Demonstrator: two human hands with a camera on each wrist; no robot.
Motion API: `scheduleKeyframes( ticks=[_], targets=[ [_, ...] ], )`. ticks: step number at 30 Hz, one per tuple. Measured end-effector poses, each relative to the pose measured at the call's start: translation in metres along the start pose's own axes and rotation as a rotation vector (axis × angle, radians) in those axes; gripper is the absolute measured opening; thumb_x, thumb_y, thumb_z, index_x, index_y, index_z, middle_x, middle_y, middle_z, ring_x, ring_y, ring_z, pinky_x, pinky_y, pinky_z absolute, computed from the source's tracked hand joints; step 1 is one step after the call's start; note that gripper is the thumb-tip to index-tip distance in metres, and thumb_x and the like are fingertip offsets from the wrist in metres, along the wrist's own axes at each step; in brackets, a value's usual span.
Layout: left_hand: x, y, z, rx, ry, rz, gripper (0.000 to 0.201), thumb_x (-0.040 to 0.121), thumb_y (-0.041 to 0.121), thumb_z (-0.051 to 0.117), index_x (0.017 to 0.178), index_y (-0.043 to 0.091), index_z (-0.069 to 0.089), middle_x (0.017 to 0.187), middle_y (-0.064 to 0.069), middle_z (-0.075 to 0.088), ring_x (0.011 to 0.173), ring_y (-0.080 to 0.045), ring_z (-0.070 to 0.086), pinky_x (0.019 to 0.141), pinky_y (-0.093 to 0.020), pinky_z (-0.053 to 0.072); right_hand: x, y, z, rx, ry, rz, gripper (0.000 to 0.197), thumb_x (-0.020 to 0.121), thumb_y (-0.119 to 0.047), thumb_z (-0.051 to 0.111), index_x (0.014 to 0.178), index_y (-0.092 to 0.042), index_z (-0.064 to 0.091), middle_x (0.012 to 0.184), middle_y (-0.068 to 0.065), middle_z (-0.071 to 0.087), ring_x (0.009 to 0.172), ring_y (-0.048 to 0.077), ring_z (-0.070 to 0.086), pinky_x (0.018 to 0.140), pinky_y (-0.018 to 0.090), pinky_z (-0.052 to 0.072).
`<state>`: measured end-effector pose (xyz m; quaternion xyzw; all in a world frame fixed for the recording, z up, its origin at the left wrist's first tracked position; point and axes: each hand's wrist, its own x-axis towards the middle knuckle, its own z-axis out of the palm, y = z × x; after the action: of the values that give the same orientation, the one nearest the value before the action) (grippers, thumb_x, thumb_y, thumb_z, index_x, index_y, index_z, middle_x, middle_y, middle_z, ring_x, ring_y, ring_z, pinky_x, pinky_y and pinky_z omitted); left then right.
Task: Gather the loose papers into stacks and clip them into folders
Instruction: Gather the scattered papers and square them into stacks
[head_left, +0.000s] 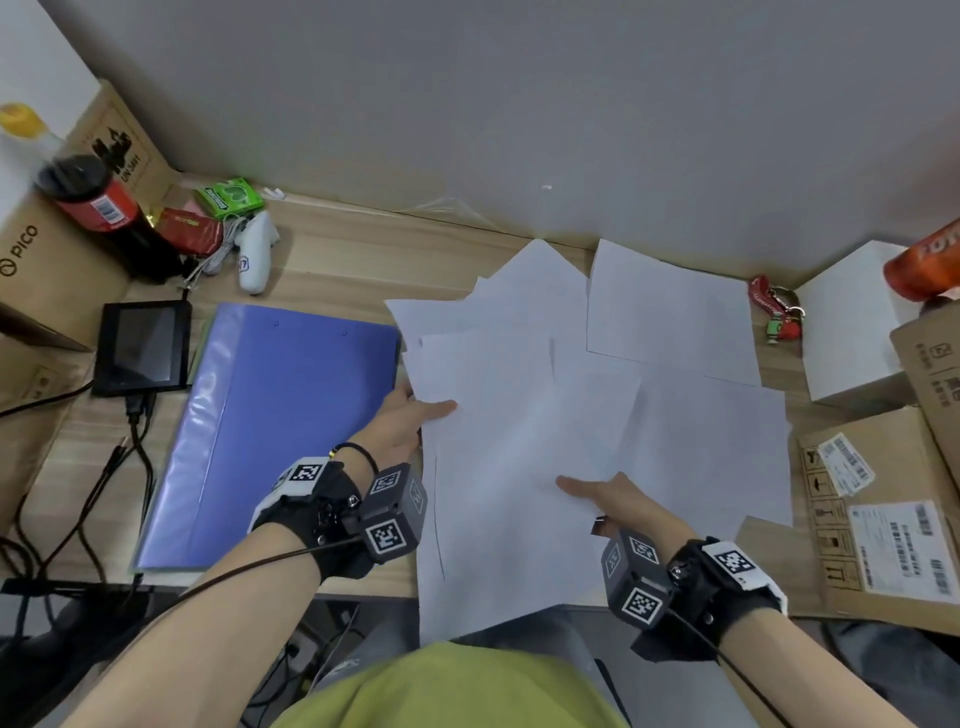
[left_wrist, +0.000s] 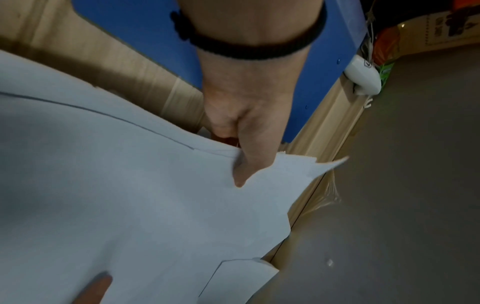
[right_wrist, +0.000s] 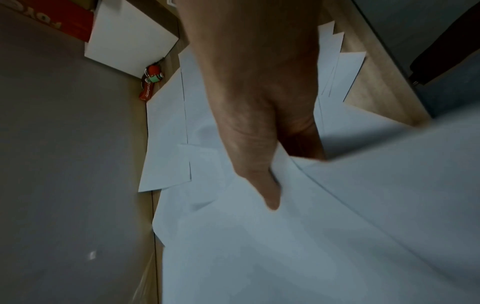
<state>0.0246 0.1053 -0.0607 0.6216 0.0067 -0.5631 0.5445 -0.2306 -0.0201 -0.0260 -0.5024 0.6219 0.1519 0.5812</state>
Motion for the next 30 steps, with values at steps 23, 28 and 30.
scheduleKeyframes(
  ticks=[23,28,30],
  targets=[
    [0.036,0.040,0.005,0.048,0.201,-0.077,0.018,0.093,0.015,0.062,0.109,0.006,0.060,0.126,-0.018,0.061,0.085,-0.028,0.061,0.083,-0.043,0.051,-0.013,0.040,-0.055,0.229,0.077,-0.068,0.029,0.089,-0.021,0.066,0.116,-0.013,0.057,0.085,-0.009,0.063,0.052,-0.007,0.063,0.044,0.008,0.044],
    [0.029,0.044,0.008,0.002,0.344,0.144,0.025,0.097,0.012,0.056,0.121,0.004,0.057,0.114,-0.011,0.062,0.090,-0.026,0.061,0.074,-0.039,0.052,-0.002,0.036,-0.054,0.282,0.187,-0.038,0.055,0.090,-0.028,0.064,0.136,-0.003,0.045,0.116,0.003,0.055,0.116,0.024,0.055,0.085,0.025,0.039],
    [0.025,0.053,0.005,-0.083,0.409,0.245,0.024,0.096,0.012,0.056,0.120,0.009,0.057,0.116,-0.009,0.064,0.092,-0.024,0.062,0.081,-0.042,0.054,0.004,0.035,-0.055,0.332,0.231,-0.046,0.052,0.093,-0.024,0.060,0.137,0.000,0.044,0.126,0.011,0.054,0.122,0.029,0.050,0.085,0.028,0.036]
  ],
)
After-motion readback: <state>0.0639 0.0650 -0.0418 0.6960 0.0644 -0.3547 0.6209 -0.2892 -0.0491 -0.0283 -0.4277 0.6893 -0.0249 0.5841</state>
